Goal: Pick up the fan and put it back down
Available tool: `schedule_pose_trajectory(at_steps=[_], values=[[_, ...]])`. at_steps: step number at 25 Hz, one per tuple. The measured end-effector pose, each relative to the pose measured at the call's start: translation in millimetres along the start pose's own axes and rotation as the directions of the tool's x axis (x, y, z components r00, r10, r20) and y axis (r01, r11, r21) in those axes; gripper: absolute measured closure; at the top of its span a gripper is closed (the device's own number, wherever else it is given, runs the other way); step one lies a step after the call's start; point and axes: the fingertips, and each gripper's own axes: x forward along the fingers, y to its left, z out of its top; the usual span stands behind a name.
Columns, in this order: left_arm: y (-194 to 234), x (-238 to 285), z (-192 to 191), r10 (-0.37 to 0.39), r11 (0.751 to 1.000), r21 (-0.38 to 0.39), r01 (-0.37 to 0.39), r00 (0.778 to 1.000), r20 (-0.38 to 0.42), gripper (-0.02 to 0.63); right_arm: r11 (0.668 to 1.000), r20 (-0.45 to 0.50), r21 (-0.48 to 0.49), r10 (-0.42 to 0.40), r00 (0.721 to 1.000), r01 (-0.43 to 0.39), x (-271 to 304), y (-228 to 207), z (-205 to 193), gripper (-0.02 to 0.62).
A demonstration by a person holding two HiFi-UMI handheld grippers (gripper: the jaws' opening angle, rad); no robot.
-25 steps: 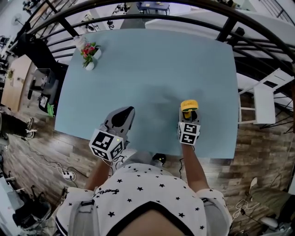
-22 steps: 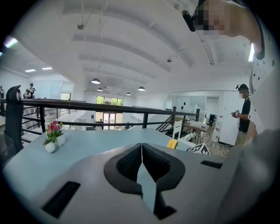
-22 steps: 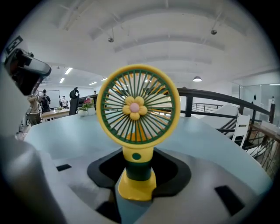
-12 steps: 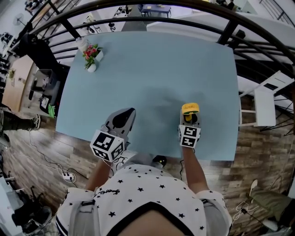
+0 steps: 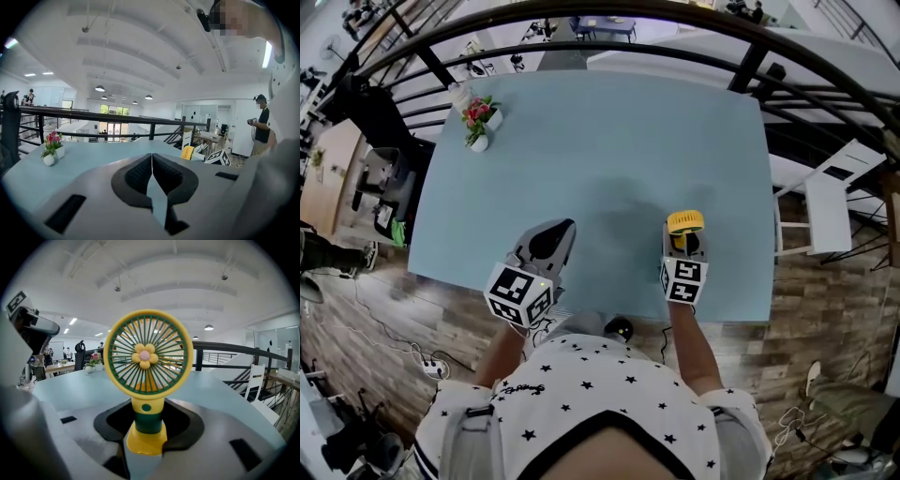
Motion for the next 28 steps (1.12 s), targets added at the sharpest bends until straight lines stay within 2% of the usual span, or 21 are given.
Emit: schedule_pose_trajectory(at_steps=[17, 28], values=[[-30.1, -30.2, -4.7, -0.029, 1.000, -0.006, 0.030, 0.999, 0.032, 0.577, 0.998, 0.093, 0.005, 0.058, 0.994, -0.059, -68.9, 19.7, 41.7, 0.423], [-53.0, -54.8, -17.5, -0.053, 0.999, -0.009, 0.054, 0.997, 0.053, 0.577, 0.995, 0.125, -0.018, 0.098, 0.987, -0.097, -118.6, 40.5, 53.4, 0.423]])
